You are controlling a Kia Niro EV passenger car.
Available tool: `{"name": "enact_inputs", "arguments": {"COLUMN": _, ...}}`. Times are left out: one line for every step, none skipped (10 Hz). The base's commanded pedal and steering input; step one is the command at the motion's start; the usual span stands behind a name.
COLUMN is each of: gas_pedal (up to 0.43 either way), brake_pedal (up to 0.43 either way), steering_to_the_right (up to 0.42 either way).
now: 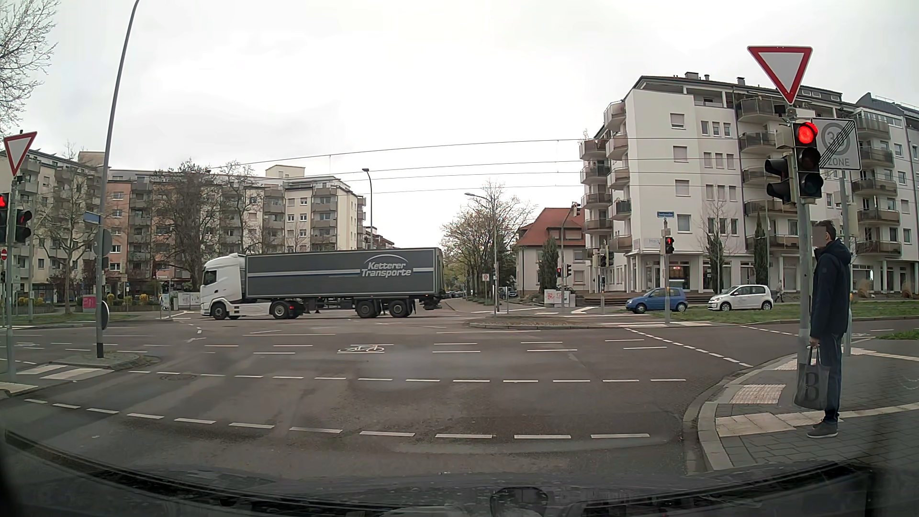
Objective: Follow the waypoints while adhering to traffic rules and regulations
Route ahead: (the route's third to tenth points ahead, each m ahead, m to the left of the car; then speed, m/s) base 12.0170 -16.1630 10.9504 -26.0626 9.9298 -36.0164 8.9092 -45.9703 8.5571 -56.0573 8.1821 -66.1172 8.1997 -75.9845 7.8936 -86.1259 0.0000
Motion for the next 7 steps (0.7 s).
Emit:
{"name": "enact_inputs", "arguments": {"gas_pedal": 0.0, "brake_pedal": 0.262, "steering_to_the_right": -0.081}}
{"name": "enact_inputs", "arguments": {"gas_pedal": 0.0, "brake_pedal": 0.262, "steering_to_the_right": -0.082}}
{"name": "enact_inputs", "arguments": {"gas_pedal": 0.0, "brake_pedal": 0.262, "steering_to_the_right": -0.081}}
{"name": "enact_inputs", "arguments": {"gas_pedal": 0.0, "brake_pedal": 0.262, "steering_to_the_right": -0.081}}
{"name": "enact_inputs", "arguments": {"gas_pedal": 0.0, "brake_pedal": 0.256, "steering_to_the_right": -0.081}}
{"name": "enact_inputs", "arguments": {"gas_pedal": 0.0, "brake_pedal": 0.262, "steering_to_the_right": -0.081}}
{"name": "enact_inputs", "arguments": {"gas_pedal": 0.0, "brake_pedal": 0.262, "steering_to_the_right": -0.082}}
